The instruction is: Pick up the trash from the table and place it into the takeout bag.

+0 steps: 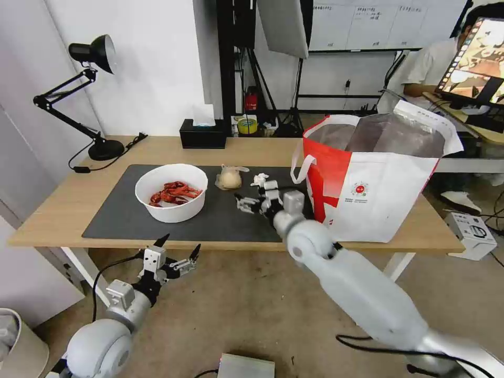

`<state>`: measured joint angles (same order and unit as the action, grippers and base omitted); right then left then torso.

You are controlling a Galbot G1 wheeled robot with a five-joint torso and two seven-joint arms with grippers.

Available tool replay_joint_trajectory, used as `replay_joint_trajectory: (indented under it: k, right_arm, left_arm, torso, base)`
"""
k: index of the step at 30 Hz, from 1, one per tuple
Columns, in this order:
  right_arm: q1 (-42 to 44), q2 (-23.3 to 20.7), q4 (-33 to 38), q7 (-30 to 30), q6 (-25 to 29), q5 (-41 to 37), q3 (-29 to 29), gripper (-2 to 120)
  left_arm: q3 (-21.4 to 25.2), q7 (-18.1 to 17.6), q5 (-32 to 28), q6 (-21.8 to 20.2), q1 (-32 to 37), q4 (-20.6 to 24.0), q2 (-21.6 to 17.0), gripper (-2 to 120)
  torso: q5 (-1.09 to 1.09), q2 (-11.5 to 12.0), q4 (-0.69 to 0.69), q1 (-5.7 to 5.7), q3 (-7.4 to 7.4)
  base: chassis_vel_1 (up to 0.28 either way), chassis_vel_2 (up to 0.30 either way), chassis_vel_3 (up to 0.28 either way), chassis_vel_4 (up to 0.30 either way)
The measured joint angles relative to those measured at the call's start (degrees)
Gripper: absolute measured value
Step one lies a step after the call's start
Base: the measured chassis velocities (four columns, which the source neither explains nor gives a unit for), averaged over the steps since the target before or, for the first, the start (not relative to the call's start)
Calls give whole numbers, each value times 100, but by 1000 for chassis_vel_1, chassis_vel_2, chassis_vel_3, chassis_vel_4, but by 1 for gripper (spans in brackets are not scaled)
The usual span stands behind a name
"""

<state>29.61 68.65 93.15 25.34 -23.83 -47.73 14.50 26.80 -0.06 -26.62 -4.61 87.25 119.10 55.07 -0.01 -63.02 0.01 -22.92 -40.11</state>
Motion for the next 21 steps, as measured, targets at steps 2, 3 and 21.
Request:
replay_joint_trajectory:
  k: [2, 3, 21]
  right_arm:
    - [-90, 74, -122, 309, -163, 13, 9, 100]
    - [-90, 74, -122, 309, -163, 13, 9, 100]
    - [-504, 593, -891, 1020, -489, -12, -2, 100]
  left_arm:
    - [3, -1, 7, 4, 21, 1, 3, 100]
    - [3, -1, 7, 4, 21, 1, 3, 100]
    - [51, -8, 25, 20, 148, 109, 77, 100]
  torso:
    - [0, 0, -1, 0, 0]
    - [0, 0, -1, 0, 0]
    - [0, 0, -1, 0, 0]
  base:
    - [0, 0, 0, 0]
    - [0, 0, 0, 0]
    - [0, 0, 0, 0]
